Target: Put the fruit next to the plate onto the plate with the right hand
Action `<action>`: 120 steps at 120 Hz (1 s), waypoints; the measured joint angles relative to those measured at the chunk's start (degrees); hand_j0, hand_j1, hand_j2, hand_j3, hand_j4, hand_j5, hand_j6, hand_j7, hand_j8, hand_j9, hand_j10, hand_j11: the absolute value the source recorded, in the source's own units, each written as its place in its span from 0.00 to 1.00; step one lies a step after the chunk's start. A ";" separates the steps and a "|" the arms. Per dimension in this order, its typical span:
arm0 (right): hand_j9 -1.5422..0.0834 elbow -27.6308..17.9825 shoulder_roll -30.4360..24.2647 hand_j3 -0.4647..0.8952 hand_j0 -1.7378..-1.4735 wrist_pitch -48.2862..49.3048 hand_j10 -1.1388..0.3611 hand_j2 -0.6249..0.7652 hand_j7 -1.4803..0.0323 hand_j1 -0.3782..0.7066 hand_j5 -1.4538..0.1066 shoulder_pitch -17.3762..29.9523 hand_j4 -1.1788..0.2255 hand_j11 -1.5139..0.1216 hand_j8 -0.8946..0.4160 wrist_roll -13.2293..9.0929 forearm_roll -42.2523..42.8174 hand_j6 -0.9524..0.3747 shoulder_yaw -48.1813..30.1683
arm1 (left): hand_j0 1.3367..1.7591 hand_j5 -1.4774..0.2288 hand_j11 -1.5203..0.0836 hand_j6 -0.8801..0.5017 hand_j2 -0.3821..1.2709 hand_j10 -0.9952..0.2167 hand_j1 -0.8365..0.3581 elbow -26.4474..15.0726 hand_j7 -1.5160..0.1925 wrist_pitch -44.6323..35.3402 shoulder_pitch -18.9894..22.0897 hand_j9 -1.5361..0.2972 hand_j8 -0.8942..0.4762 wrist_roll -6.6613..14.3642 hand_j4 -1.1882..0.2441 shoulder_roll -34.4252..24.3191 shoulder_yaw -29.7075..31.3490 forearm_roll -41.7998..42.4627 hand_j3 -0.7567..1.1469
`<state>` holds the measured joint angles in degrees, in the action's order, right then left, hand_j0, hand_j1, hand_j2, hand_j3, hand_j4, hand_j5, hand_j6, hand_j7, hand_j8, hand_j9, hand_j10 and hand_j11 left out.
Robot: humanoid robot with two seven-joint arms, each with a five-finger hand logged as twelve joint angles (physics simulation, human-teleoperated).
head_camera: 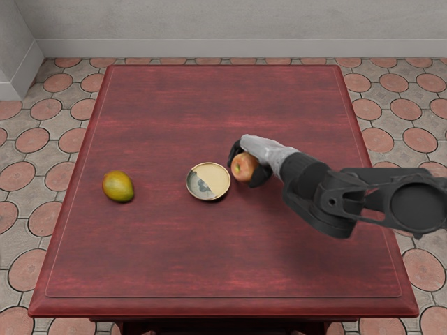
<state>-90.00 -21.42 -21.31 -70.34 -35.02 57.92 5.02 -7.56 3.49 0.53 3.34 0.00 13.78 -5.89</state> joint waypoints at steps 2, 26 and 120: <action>0.44 0.23 0.51 0.34 0.34 0.01 0.47 0.49 0.44 0.57 0.40 -0.33 0.45 0.41 0.46 0.00 -0.05 0.46 -0.08 | 0.76 0.68 0.75 0.46 0.26 0.62 0.75 0.00 0.70 0.00 0.00 0.66 0.47 0.00 0.66 0.00 0.00 0.01 0.40; 0.44 1.57 6.18 0.34 0.33 -0.03 0.47 0.50 0.43 0.58 0.39 -3.01 0.46 0.41 0.46 0.03 -1.16 0.47 -0.52 | 0.76 0.68 0.75 0.46 0.26 0.62 0.75 0.00 0.70 -0.02 0.00 0.66 0.47 0.00 0.66 0.00 0.00 0.00 0.40; 0.76 9.94 11.98 0.34 0.31 0.06 0.64 0.46 0.78 0.23 0.73 -1.21 0.69 0.74 0.59 0.02 -1.42 0.61 -1.09 | 0.76 0.68 0.75 0.46 0.26 0.62 0.75 0.00 0.70 -0.01 0.00 0.66 0.47 0.00 0.66 0.00 0.00 0.02 0.40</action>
<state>-80.07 -9.45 -21.25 -71.55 -35.00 56.50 3.93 -7.56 3.48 0.53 3.34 0.00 13.78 -5.87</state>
